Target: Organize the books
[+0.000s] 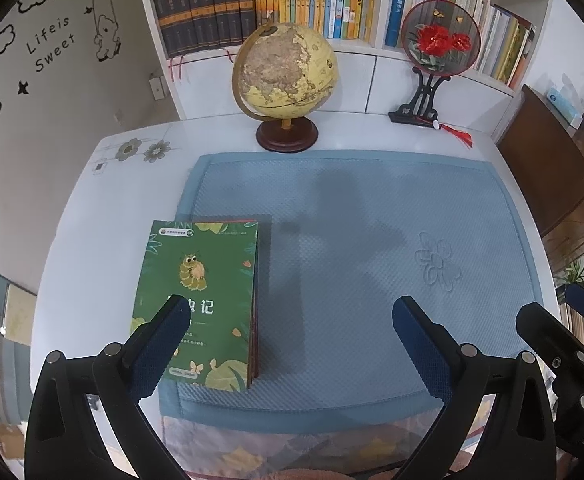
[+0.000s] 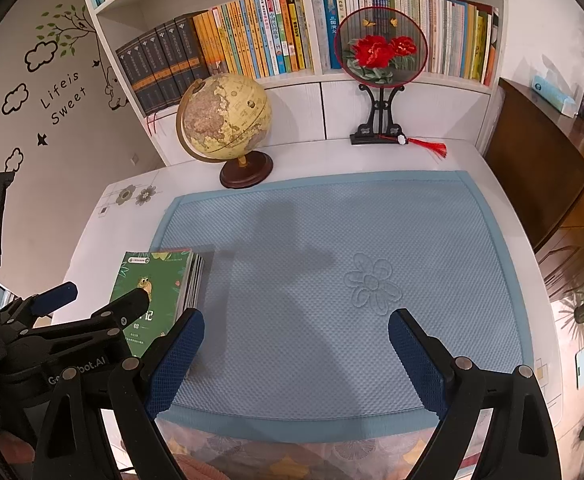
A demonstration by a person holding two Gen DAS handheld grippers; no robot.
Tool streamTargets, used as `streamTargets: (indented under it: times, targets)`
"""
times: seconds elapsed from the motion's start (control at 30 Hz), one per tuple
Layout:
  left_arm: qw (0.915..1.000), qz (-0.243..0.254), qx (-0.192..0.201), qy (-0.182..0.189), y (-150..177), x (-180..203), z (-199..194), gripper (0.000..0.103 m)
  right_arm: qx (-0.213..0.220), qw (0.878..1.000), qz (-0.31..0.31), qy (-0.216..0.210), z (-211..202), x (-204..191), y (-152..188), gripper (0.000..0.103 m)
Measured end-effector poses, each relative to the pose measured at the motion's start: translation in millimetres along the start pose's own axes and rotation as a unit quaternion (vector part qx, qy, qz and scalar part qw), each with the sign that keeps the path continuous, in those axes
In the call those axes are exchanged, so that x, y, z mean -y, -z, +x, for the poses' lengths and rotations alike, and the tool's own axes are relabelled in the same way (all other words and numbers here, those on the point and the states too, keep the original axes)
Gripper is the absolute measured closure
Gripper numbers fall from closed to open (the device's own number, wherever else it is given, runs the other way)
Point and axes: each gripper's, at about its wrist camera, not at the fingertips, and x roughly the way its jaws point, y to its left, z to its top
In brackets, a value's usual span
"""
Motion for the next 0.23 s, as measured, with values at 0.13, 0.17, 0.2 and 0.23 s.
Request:
streamTargets:
  times: [0.13,0.17,0.2,0.23]
  targets:
    - [0.9999,0.010,-0.001,-0.008,-0.3,3.9,2.9,0.002,-0.001,1.000,-0.001,0.001,0.1,0.8,0.4,0.011]
    - [0.9999,0.013,-0.001,-0.010,-0.2,5.0,3.6,0.002,-0.001,1.000,-0.001,0.001,0.6,1.3,0.3,0.011]
    - [0.9998,0.015,-0.002,-0.011,0.2,6.8,4.5,0.002,-0.001,1.000,-0.001,0.002,0.8,2.3,0.5,0.011]
    - [0.9998,0.017,-0.003,-0.010,0.3,7.5,5.0,0.002,-0.002,1.000,-0.001,0.002,1.3,3.0,0.1,0.011]
